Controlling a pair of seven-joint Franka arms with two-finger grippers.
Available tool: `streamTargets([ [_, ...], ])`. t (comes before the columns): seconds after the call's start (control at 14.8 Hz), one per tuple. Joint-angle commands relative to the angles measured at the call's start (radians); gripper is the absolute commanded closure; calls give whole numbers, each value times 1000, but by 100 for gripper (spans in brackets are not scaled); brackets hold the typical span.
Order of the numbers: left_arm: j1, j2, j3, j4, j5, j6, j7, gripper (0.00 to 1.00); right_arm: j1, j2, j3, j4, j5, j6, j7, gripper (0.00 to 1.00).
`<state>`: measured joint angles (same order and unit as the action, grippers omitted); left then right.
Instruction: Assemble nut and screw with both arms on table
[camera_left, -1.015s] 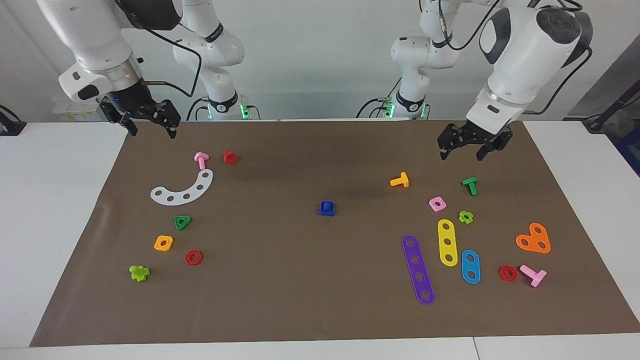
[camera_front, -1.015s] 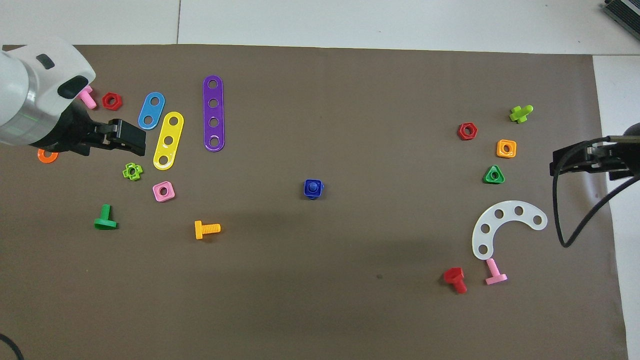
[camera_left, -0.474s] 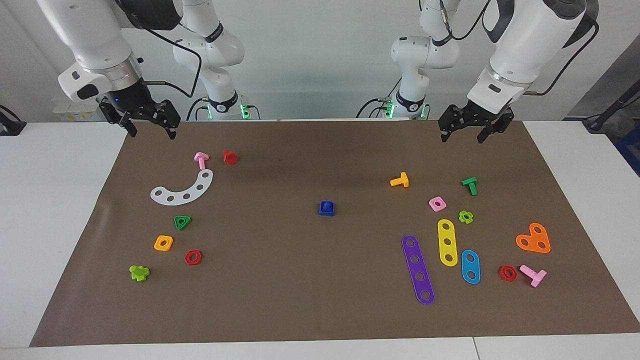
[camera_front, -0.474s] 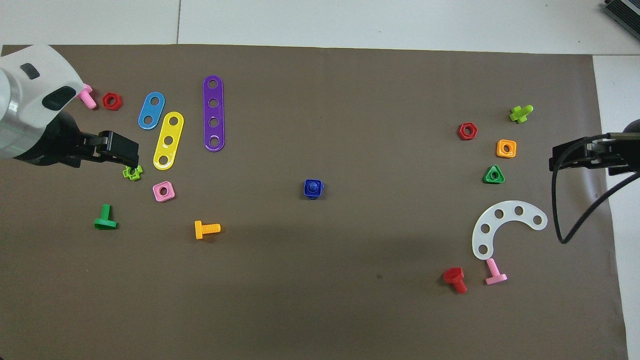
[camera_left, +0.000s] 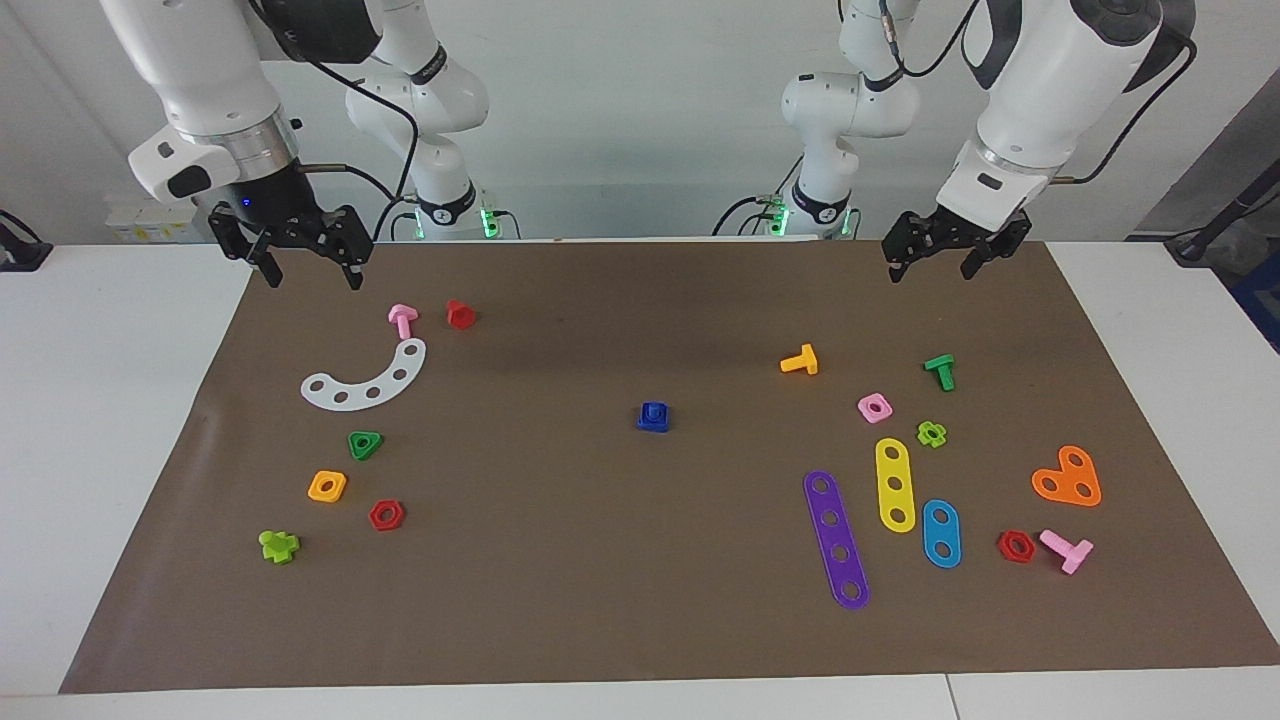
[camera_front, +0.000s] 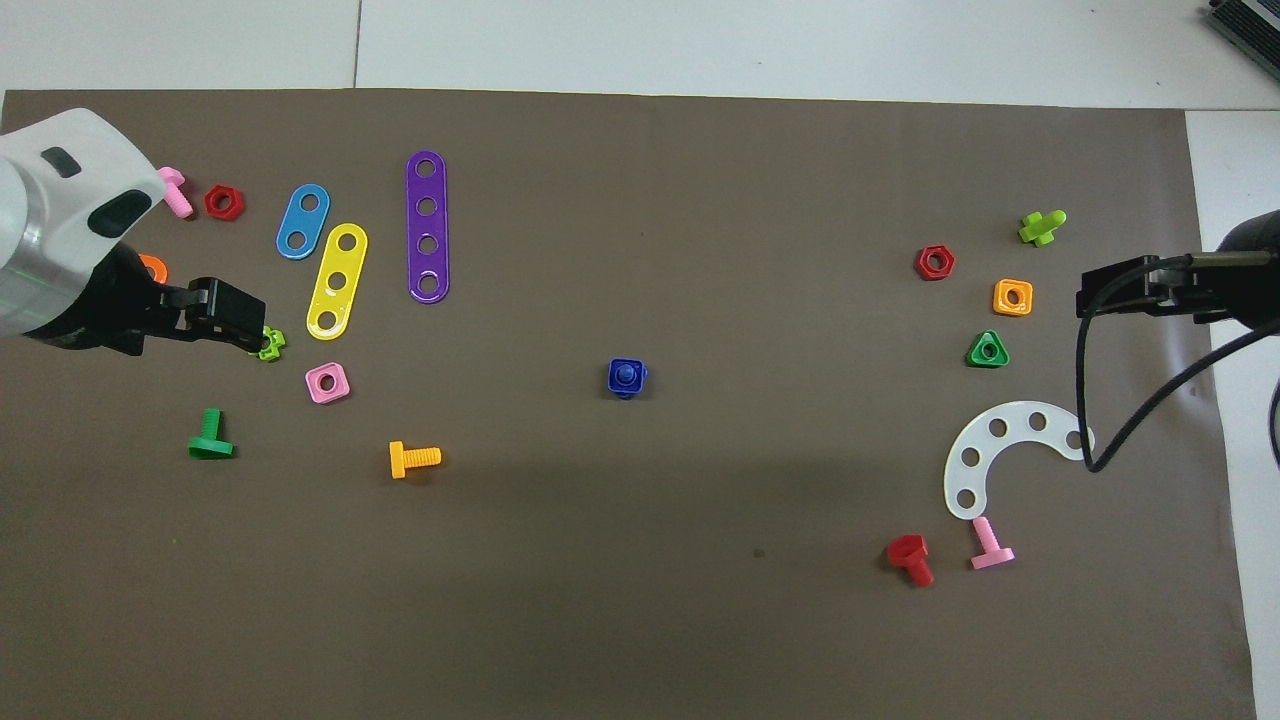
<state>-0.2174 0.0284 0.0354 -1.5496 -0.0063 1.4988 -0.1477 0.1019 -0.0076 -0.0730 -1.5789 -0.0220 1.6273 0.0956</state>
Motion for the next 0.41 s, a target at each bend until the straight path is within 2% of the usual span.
streamTargets([
  [0.0,4,-38,-5,-38,20,18,-6,0,-5,-14,1,-23,8,22,-25,0],
  [0.34,4,-36,-5,-40,19,47,-7,0,-7,-20,-1,-16,10,3,-46,0],
])
